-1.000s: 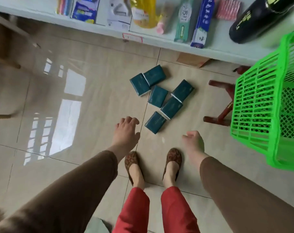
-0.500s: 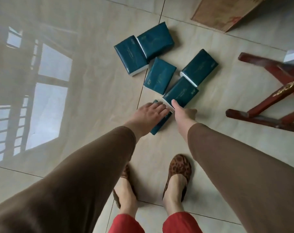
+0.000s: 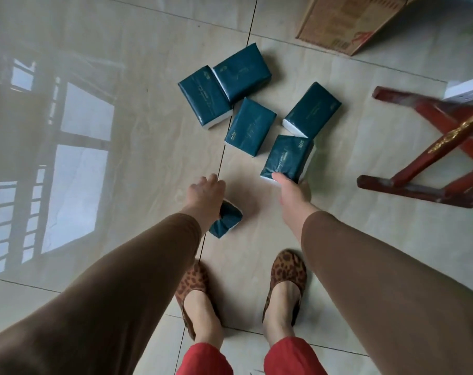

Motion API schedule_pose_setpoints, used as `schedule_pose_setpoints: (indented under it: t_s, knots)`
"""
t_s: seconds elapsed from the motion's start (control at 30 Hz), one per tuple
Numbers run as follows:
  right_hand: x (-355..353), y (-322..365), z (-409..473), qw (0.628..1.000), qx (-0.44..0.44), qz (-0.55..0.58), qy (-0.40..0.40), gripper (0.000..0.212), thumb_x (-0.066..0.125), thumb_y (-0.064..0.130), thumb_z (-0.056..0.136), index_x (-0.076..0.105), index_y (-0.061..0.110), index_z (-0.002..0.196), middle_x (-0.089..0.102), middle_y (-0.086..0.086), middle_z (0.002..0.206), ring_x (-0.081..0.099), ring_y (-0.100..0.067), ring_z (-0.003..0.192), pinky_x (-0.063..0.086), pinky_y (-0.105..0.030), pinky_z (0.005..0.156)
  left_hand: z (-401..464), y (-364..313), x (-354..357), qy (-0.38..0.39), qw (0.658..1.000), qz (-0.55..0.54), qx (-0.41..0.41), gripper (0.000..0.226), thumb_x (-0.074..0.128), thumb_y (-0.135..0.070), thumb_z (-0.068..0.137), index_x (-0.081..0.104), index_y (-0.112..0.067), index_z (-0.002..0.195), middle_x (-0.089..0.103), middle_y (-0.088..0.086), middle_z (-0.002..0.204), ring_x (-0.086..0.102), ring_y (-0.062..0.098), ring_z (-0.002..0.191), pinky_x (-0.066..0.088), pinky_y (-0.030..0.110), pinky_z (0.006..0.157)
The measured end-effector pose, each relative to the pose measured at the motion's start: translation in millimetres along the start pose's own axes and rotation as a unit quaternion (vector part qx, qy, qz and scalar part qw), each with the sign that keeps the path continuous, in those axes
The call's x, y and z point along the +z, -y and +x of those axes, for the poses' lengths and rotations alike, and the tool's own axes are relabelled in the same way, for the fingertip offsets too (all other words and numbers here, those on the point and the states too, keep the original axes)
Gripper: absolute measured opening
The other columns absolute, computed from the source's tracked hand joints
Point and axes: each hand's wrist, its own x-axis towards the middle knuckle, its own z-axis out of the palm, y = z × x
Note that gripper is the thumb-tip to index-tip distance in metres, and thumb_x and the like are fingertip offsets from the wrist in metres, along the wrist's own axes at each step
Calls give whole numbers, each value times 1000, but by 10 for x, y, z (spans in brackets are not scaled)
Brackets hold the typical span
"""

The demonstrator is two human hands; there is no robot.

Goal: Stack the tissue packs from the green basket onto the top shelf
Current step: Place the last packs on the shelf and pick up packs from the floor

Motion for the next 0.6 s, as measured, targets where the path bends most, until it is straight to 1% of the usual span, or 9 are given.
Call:
schedule_pose_setpoints:
  t_s: [0.07,0.1,0.17,0.23,0.3,0.4,0.47,0.53,0.6]
  knots:
    - [-250,0,-311,1000,-7,19,-6,48,84,25,71,55,13,108,66,-9,107,62,-22,81,54,-35,80,-307,94,-82,28,994,-98,-41,67,83,-30,75,46,-18,129,58,4,116,56,26,108,49,36,76]
    - [-394,4,-486,1000,-11,22,-2,49,84,24,72,52,13,107,67,-9,105,62,-20,80,53,-33,77,-498,156,-142,26,990,-129,-48,67,83,-27,75,43,-18,128,59,5,115,57,26,107,49,37,77]
    - [-684,54,-909,999,-30,24,15,51,83,24,75,48,17,111,66,-7,107,65,-18,87,54,-29,72,-927,312,-309,14,984,-168,-48,67,81,-25,74,43,-18,129,59,5,116,56,26,107,50,38,80]
    - [-955,197,-1402,998,-58,21,23,53,82,28,76,45,22,114,62,-3,111,66,-16,96,54,-25,70,-1394,501,-591,13,979,-198,-47,59,79,-28,76,50,-18,127,57,4,117,56,23,105,50,34,83]
    - [-1180,426,-1933,995,-87,29,25,51,81,29,75,45,26,111,60,-2,112,65,-15,100,56,-21,68,-1876,713,-991,6,973,-225,-45,53,78,-32,77,56,-21,124,56,-1,110,56,19,99,50,30,81]
    - [-1421,994,-2811,991,-119,41,52,50,80,27,73,45,26,108,59,1,111,65,-15,98,61,-29,73,-2629,1019,-1835,-34,958,-283,-34,48,75,-30,78,58,-26,123,51,-6,102,54,14,89,46,25,73]
    - [-1512,1496,-3396,982,-158,56,87,42,78,26,69,48,28,98,57,9,93,61,-11,82,55,-33,70,-3094,1199,-2512,-73,947,-312,-26,48,74,-24,77,59,-26,122,52,-6,101,53,15,88,43,25,71]
    - [-1591,2052,-3967,968,-209,63,121,36,75,24,68,50,31,94,53,17,82,56,-5,75,46,-27,70,-3509,1364,-3213,-121,935,-332,-11,46,75,-17,72,62,-24,115,56,-4,100,56,17,89,39,25,66]
    - [-1664,2590,-4477,953,-261,65,139,38,75,22,72,54,24,104,57,12,91,58,-10,84,46,-21,73,-3879,1508,-3875,-173,924,-340,5,43,78,-16,68,64,-23,108,62,-2,98,60,21,89,40,27,65]
